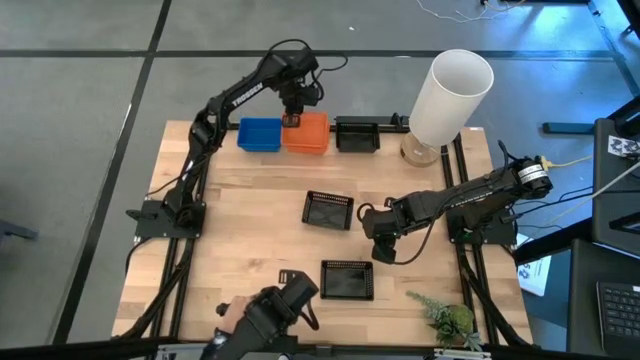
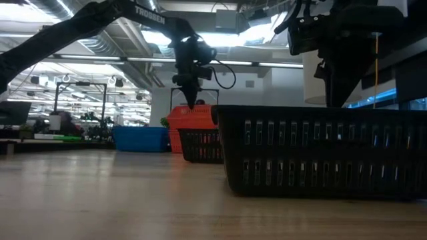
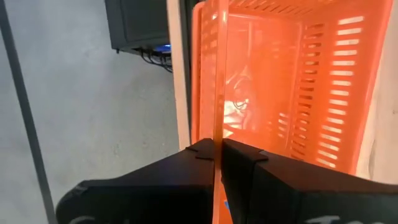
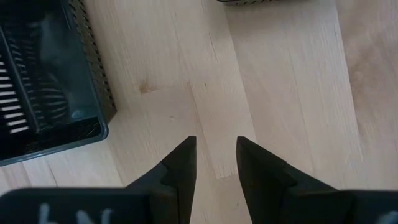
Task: Stack baskets by color
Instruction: Stack the bottom orange bin on the stacked orange bins
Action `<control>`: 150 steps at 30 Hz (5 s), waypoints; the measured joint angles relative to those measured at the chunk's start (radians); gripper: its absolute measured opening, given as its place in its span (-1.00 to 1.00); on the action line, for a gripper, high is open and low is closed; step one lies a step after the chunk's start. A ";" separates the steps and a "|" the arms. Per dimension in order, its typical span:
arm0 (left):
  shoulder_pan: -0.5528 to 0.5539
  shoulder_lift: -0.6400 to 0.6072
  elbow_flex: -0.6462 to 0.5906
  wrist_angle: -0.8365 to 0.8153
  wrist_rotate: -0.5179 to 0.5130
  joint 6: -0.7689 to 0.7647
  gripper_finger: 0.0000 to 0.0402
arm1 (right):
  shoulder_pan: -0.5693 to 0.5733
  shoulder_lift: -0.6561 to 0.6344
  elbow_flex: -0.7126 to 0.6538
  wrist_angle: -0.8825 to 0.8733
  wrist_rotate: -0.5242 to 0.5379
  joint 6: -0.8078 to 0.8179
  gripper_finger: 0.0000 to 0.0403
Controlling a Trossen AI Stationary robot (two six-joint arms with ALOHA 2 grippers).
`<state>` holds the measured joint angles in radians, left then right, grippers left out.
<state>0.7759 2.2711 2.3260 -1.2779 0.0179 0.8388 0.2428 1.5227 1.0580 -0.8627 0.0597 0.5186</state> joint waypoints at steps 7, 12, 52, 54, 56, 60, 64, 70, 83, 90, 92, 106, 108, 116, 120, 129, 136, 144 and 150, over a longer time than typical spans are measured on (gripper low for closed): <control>-0.007 0.000 0.000 -0.009 0.004 0.027 -1.00 | 0.000 0.000 0.000 0.000 0.000 0.000 -0.44; -0.022 0.000 0.000 0.001 0.000 0.035 -0.94 | 0.000 0.000 0.000 0.000 0.000 0.000 -0.44; -0.188 -0.006 -0.025 -0.123 0.033 -0.097 -0.63 | 0.000 0.000 0.000 -0.003 0.000 -0.003 -0.44; -0.188 -0.006 -0.057 -0.127 0.030 -0.106 -0.63 | 0.000 0.000 0.000 -0.003 0.000 -0.003 -0.44; -0.177 -0.004 -0.081 -0.166 0.021 -0.129 -0.63 | 0.000 0.000 0.000 -0.003 0.000 -0.003 -0.44; -0.125 -0.004 -0.093 -0.225 0.012 -0.212 -0.63 | 0.000 0.000 0.000 -0.003 0.000 -0.003 -0.44; -0.067 -0.039 -0.094 -0.228 0.009 -0.297 -0.63 | 0.000 0.000 0.000 -0.003 0.000 -0.003 -0.44; 0.028 -0.127 -0.093 -0.162 0.011 -0.525 -0.63 | 0.000 0.000 0.000 -0.002 0.000 -0.003 -0.44; 0.113 -0.144 -0.225 -0.069 -0.034 -0.810 -0.63 | 0.010 0.000 0.000 -0.001 0.022 -0.003 -0.44; 0.089 -0.161 -0.271 -0.191 -0.060 -0.761 -0.68 | 0.010 0.000 0.000 0.000 0.079 -0.058 -0.44; 0.088 -0.203 -0.272 -0.231 -0.061 -0.761 -0.73 | 0.010 0.000 0.000 0.000 0.079 -0.057 -0.44; -0.026 -0.772 -0.813 0.228 -0.139 -0.862 -0.86 | 0.010 0.000 0.000 0.004 0.079 -0.032 -0.44; -0.040 -0.830 -0.944 0.426 -0.137 -0.863 -0.86 | 0.010 0.000 0.000 0.004 0.079 -0.051 -0.44; -0.008 -0.821 -1.113 0.730 -0.121 -0.829 -0.67 | 0.010 0.000 0.000 0.005 0.079 -0.030 -0.44; 0.007 -0.769 -1.114 0.783 -0.158 -0.807 -0.47 | 0.010 0.000 0.000 0.005 0.079 -0.030 -0.44; 0.022 -0.644 -1.112 0.879 -0.157 -0.948 -0.24 | 0.010 0.000 0.000 0.006 0.079 -0.030 -0.44; -0.007 -0.605 -1.113 0.942 -0.133 -0.967 -0.24 | 0.010 0.000 0.000 0.006 0.079 -0.030 -0.44; -0.024 -0.560 -1.113 0.942 -0.222 -0.970 -0.25 | 0.010 0.000 0.000 0.005 0.079 -0.030 -0.44; -0.025 -0.559 -1.113 0.941 -0.232 -1.006 -0.25 | 0.010 0.000 0.000 0.005 0.079 -0.031 -0.44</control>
<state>0.7506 1.7119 1.2133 -0.3370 -0.2142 -0.1676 0.2531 1.5230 1.0580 -0.8581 0.1387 0.4877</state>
